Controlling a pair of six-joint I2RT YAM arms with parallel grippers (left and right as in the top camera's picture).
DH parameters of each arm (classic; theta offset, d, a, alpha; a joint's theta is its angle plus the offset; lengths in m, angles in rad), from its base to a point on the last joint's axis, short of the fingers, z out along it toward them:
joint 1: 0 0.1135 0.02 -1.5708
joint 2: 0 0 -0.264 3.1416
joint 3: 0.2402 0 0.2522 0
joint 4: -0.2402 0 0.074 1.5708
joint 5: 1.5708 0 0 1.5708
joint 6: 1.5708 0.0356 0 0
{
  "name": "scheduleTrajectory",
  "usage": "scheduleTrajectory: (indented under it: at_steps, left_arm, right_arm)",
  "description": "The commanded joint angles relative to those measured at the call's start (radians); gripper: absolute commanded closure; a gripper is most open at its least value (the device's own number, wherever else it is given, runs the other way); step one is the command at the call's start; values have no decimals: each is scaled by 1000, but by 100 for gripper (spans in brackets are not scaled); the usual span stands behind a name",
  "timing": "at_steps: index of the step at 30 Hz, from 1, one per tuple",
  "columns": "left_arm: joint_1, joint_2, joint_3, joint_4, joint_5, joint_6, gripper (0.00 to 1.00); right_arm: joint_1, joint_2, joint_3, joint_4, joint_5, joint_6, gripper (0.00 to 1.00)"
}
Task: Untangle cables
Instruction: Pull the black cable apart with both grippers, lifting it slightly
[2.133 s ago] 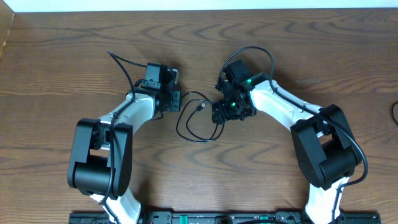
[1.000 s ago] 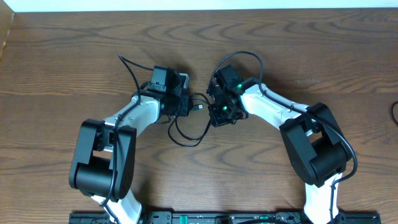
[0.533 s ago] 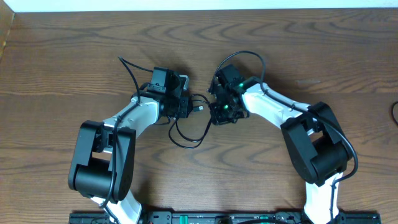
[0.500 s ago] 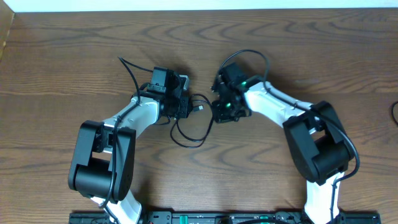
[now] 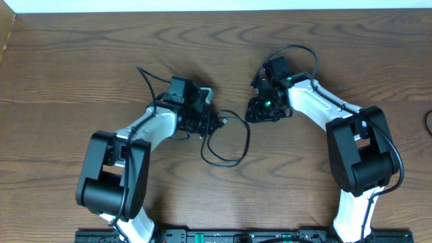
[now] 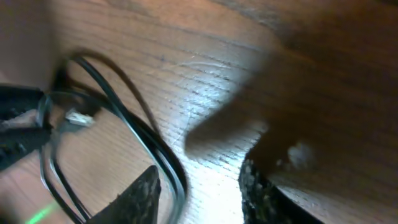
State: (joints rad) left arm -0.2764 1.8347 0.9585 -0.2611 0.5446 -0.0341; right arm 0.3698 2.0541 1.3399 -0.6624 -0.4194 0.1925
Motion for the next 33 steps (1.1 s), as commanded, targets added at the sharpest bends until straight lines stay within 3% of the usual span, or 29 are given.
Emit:
scheduleTrajectory:
  at_steps: [1,13,33]
  left_arm:
    - [-50,47,-32,-14,37,-25,66]
    - [-106,30,28,-9,42,-54,66]
    - [-99,-306,29,-27,-60,-54,66]
  right_arm:
    - [-4,31,-24,-20,44,-60,57]
    - [-3,31,-25,-71,13,-100,56]
    - [32,32,-70,-108,46,-105,53]
